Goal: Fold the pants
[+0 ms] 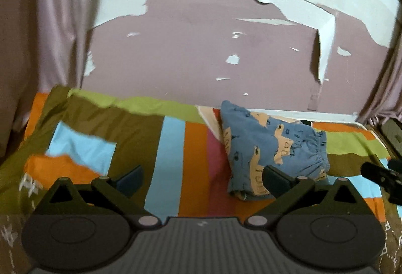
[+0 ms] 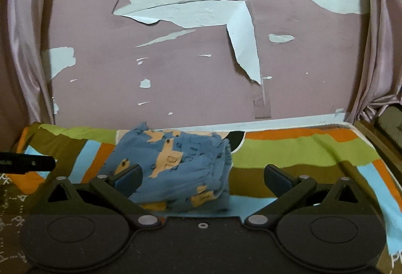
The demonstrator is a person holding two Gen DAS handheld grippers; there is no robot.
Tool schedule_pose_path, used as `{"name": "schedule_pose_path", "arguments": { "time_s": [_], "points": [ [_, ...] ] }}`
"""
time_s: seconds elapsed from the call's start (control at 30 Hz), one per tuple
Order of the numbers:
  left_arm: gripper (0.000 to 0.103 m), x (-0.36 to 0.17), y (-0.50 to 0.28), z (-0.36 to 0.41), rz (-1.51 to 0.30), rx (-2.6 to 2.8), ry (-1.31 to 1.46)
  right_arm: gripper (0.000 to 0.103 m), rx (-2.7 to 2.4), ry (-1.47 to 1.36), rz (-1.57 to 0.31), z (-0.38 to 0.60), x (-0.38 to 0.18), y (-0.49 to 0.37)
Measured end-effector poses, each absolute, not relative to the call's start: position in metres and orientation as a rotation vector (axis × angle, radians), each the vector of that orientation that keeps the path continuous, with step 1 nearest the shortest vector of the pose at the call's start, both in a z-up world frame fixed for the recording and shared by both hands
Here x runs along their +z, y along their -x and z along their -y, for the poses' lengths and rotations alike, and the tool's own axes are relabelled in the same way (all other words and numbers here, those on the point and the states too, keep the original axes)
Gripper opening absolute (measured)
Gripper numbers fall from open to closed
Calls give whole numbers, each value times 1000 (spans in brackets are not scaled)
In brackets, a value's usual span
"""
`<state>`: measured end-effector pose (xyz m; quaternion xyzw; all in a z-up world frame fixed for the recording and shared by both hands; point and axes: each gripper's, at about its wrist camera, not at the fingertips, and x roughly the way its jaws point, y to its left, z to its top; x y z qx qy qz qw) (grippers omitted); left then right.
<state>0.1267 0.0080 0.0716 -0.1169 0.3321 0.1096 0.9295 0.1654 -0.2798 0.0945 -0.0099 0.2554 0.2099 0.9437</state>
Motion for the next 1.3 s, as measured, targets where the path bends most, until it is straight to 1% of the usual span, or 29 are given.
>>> {"name": "schedule_pose_path", "arguments": {
  "time_s": [0.1, 0.27, 0.37, 0.8, 1.3],
  "points": [
    [103, 62, -116, -3, -693, 208, 272, 102, 434, 20, -500, 280, 91, -148],
    [103, 47, -98, 15, -671, 158, 167, 102, 424, 0, -494, 283, 82, -126],
    [103, 42, -91, 17, -675, 160, 171, 102, 411, -16, -497, 285, 76, -118],
    [103, 42, -75, 20, -589, 155, 137, 102, 404, 33, -402, 283, 68, -96],
    [103, 34, -47, 18, -537, 154, 65, 102, 396, 32, -467, 284, 44, -77]
  ]
}}
